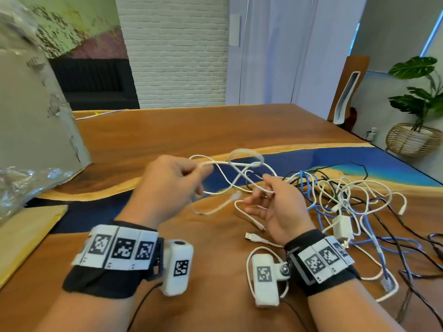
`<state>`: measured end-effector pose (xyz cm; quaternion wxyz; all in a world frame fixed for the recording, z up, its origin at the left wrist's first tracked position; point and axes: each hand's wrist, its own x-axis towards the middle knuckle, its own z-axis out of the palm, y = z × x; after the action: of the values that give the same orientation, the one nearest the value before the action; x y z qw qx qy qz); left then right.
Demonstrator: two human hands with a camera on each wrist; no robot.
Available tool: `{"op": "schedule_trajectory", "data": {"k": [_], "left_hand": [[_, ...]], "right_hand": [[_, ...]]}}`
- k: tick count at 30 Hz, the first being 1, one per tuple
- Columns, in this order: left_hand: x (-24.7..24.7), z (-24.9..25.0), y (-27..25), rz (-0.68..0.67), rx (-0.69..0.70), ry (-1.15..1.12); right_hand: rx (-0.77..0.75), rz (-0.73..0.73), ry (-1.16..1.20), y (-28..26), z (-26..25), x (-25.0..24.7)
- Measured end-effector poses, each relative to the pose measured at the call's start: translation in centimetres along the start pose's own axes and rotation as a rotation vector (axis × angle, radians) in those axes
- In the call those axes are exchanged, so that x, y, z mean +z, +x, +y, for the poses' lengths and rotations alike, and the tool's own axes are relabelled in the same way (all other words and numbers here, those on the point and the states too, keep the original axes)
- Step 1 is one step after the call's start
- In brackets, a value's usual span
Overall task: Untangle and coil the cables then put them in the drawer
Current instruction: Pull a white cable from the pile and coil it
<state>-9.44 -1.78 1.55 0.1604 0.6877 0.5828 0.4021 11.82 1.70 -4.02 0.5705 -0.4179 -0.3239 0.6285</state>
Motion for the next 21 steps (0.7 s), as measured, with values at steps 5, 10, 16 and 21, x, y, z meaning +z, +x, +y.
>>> {"op": "schedule_trajectory", "data": {"k": [5, 10, 16, 21], "left_hand": [[-3.4, -1.7, 0.5, 0.202, -0.073, -0.169], [-2.9, -1.4, 0.3, -0.013, -0.133, -0.694], [-0.1, -0.4, 0.5, 0.091, -0.078, -0.521], [0.7, 0.1, 0.2, 0.063, -0.033, -0.452]], "right_hand": [[0.036, 0.070, 0.079, 0.7, -0.6, -1.6], [-0.151, -0.044, -0.182, 0.8, 0.1, -1.1], [-0.419, -0.411, -0.500, -0.8, 0.4, 0.2], [-0.390, -0.542, -0.424, -1.9, 1.2, 1.4]]}}
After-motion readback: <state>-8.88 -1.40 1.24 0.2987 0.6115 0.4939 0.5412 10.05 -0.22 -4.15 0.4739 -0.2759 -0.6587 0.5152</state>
